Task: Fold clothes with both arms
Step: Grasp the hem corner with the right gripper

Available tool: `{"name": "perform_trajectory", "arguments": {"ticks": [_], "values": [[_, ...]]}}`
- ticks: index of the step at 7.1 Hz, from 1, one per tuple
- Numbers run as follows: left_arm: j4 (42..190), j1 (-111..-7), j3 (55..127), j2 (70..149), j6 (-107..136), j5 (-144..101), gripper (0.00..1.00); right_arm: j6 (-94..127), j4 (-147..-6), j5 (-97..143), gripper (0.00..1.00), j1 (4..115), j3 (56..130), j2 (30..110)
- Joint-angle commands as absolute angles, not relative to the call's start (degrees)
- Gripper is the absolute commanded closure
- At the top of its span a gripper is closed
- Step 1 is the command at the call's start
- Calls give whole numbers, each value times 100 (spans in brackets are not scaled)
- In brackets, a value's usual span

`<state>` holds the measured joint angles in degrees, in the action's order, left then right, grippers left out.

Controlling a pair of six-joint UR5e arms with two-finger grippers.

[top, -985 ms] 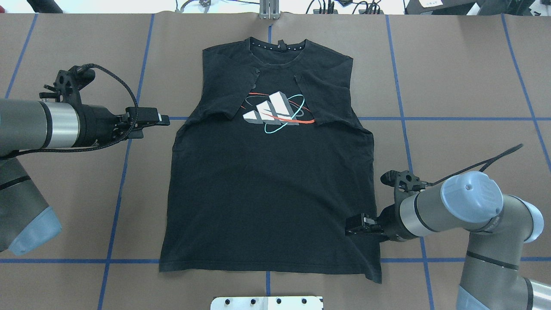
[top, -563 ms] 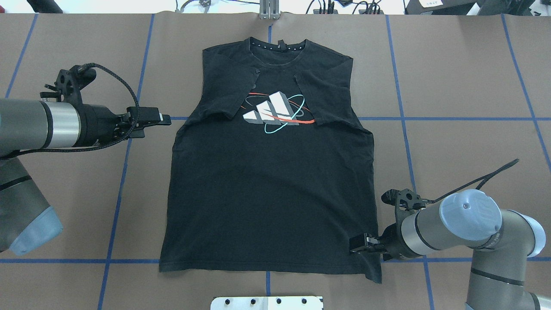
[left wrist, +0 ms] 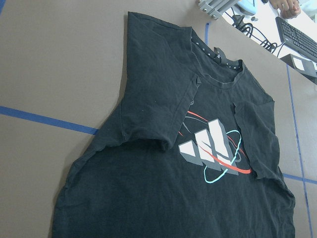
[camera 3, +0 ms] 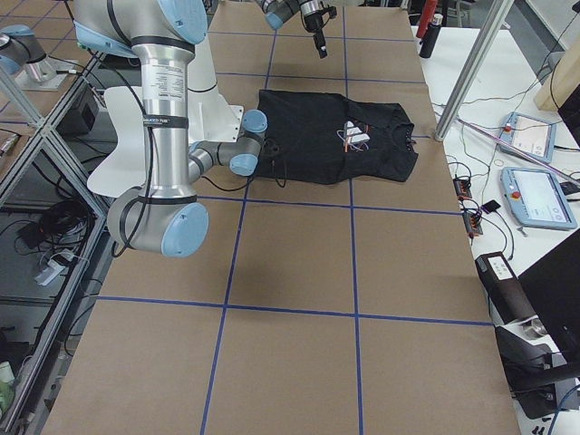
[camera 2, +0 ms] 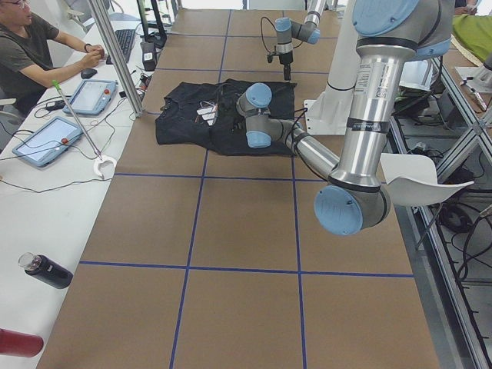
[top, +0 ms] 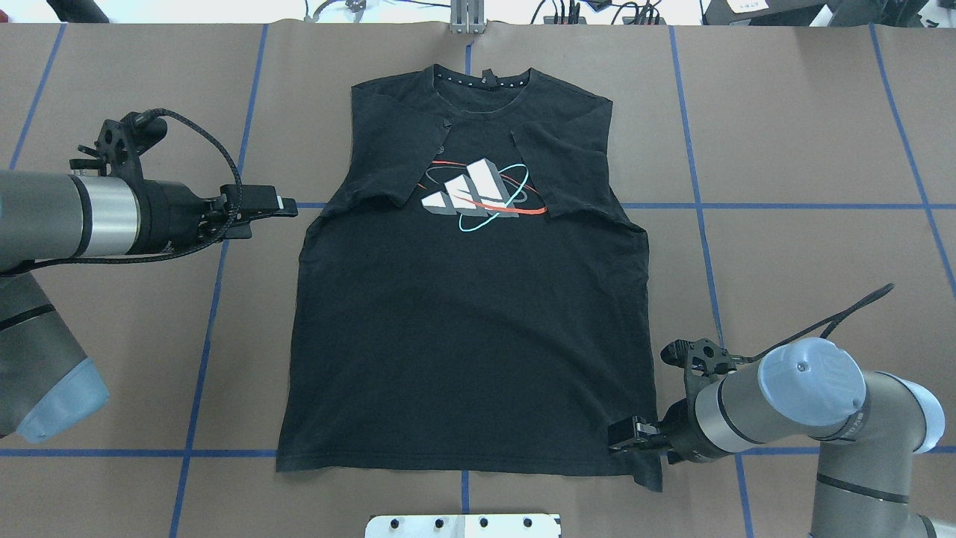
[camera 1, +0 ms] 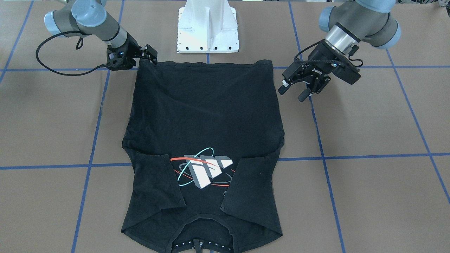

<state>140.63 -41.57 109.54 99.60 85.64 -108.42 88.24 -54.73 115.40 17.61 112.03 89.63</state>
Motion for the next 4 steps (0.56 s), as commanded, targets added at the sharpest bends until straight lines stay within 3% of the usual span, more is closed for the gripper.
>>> {"name": "perform_trajectory", "arguments": {"ticks": [1, 3, 4], "values": [[14063, -4157, 10977, 9958, 8561, -10837, 1, 8824, -5493, 11549, 0, 1705, 11197, 8973], [14063, -4157, 10986, 9949, 8561, -10837, 1, 8824, -5493, 11558, 3, 1679, 11145, 8974], [14063, -4157, 10986, 9949, 8552, -10837, 1, 8824, -5502, 11549, 9, 1679, 11127, 8974]]}}
